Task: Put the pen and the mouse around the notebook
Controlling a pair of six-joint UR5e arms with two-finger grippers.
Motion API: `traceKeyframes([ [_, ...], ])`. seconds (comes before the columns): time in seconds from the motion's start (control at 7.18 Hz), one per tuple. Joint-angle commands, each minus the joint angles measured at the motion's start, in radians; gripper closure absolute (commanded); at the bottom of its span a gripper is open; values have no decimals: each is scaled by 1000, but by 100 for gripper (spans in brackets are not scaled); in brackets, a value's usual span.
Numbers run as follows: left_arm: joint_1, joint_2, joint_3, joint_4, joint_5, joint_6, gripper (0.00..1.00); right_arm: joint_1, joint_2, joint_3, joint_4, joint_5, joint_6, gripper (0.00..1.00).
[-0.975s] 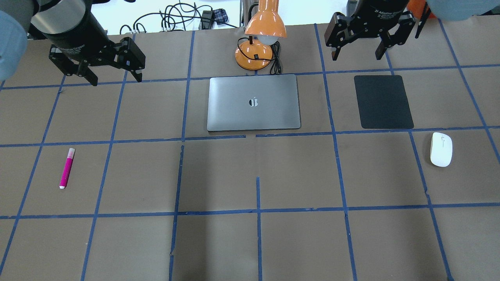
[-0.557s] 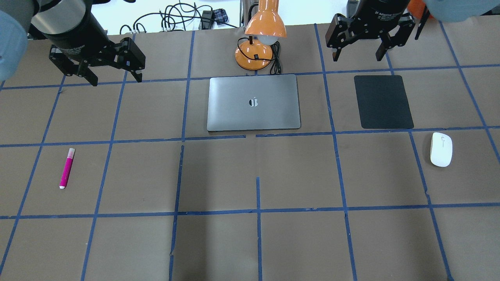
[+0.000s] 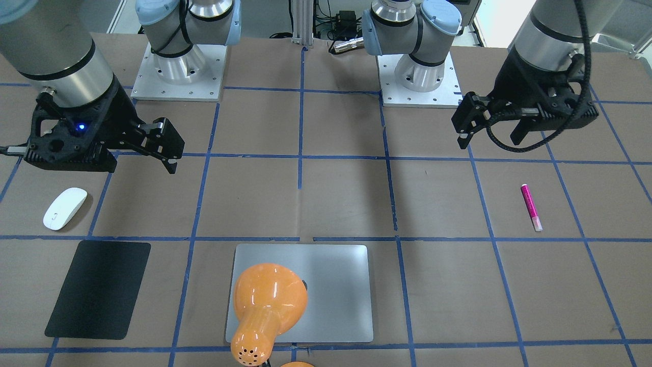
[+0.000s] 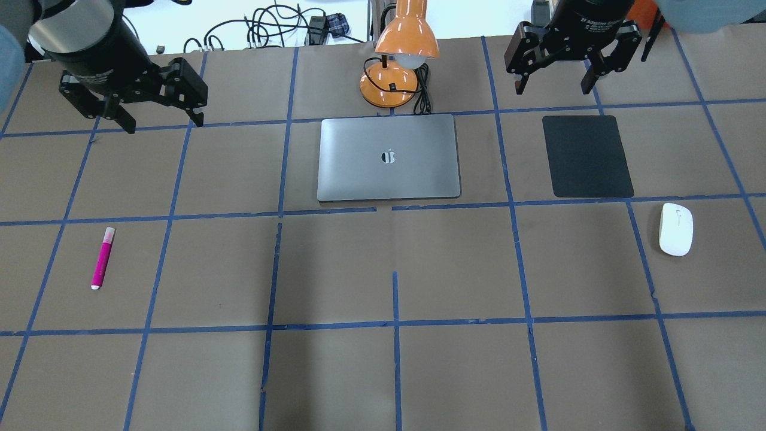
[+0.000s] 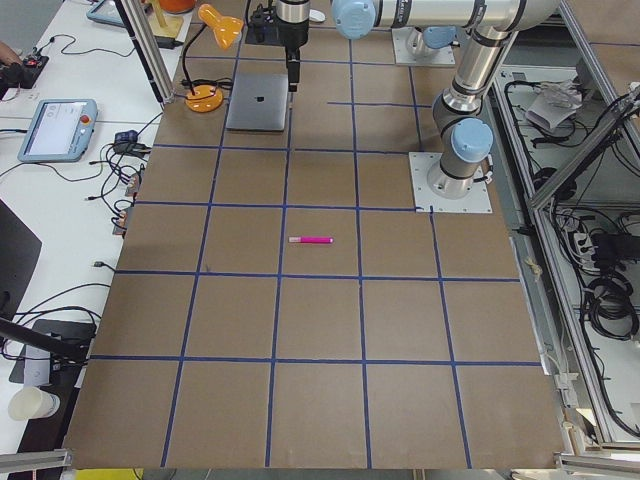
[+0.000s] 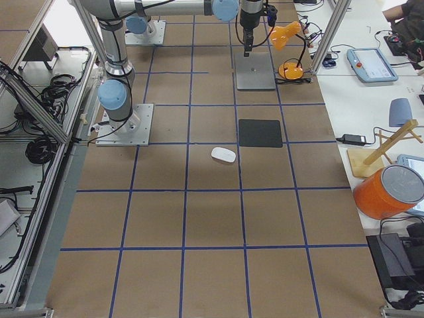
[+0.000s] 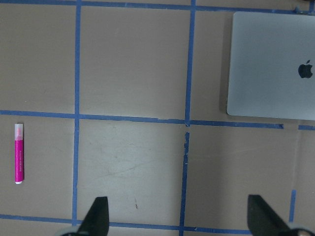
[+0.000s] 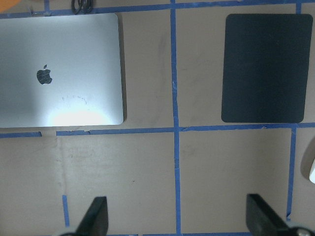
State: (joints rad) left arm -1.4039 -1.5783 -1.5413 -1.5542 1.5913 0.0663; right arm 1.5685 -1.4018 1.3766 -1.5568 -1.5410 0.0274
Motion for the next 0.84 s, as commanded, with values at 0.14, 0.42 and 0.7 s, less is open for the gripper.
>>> traceKeyframes([
  [0.14, 298, -61, -113, 73, -8, 379, 0, -43, -5, 56, 3, -16, -9, 0],
  [0.42, 432, -132, -282, 365, -7, 602, 0, -224, 10, 94, 9, -13, -221, 0],
  [0.7, 517, -234, -457, 698, -8, 748, 0, -414, 20, 320, -300, -26, -402, 0],
])
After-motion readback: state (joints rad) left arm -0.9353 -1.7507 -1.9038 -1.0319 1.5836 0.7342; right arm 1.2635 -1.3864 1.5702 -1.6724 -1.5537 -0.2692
